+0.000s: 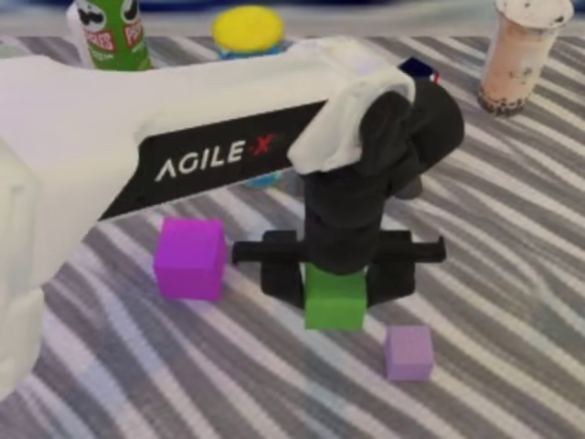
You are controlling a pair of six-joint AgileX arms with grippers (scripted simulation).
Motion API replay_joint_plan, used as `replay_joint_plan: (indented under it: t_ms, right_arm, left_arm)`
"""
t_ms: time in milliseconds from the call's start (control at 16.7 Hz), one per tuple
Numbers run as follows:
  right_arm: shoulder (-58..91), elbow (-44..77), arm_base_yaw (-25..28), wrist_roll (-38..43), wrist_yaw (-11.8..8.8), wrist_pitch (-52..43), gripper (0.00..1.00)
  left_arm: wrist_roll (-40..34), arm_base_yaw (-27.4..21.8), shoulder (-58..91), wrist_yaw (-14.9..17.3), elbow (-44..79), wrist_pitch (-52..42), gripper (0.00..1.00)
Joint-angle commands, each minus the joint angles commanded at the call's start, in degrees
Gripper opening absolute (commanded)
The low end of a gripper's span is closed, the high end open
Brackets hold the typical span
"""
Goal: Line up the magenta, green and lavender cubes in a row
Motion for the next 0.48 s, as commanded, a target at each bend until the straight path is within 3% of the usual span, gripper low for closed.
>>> replay_joint_plan:
  t_ms: [480]
  right_arm:
    - [0.00, 0.00, 0.00, 0.00, 0.00, 0.00, 1.00]
  left_arm:
    - [-2.91, -1.80, -1.13, -0.16, -1.22, 0.74, 0.00]
